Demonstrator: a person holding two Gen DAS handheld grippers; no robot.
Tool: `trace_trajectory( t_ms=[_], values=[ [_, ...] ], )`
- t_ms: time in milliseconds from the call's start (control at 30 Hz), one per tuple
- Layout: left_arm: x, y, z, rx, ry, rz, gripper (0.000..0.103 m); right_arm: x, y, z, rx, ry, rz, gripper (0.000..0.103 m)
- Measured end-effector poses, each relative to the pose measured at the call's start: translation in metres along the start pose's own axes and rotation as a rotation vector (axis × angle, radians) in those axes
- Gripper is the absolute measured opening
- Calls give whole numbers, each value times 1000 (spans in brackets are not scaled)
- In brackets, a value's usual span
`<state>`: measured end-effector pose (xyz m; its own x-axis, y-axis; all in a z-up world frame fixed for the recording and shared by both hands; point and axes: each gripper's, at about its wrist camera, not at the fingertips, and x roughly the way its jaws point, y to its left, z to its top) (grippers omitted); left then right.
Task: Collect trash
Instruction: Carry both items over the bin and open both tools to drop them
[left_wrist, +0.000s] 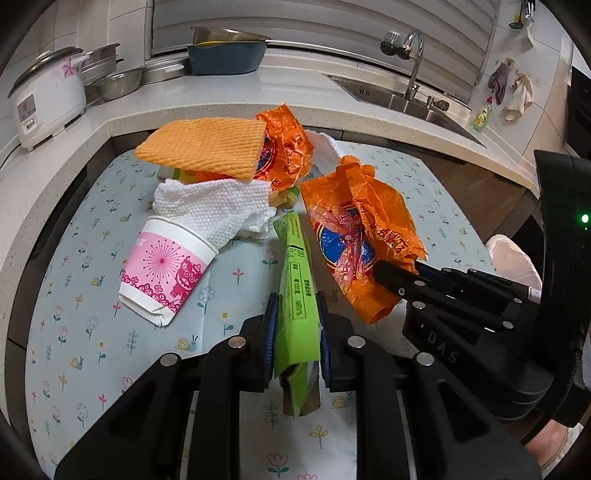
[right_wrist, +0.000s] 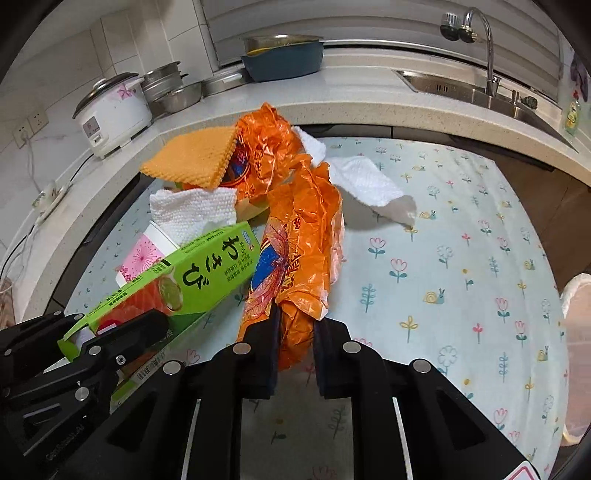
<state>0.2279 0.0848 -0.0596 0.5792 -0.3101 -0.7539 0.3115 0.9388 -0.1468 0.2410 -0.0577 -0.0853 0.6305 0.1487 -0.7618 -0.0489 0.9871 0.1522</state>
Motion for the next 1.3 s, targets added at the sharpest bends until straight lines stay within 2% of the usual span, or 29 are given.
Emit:
trace_trajectory(
  t_ms=[300,600,967,1300],
  values=[
    [-26,-38,8,37,-55,-32,18,-63,-24,4,20,-106,-27,14],
    [-44,-96,20,115,-93,-92,18,-107,-75,-7,99,-170,-102,14],
    [-41,-209,26,252,-97,-211,18,-156,-165,-41,223,-214,-222,14],
    [-12,-316,21,342,-30,-360,18,-188,-257,-88,382,-208,-343,14]
  ],
)
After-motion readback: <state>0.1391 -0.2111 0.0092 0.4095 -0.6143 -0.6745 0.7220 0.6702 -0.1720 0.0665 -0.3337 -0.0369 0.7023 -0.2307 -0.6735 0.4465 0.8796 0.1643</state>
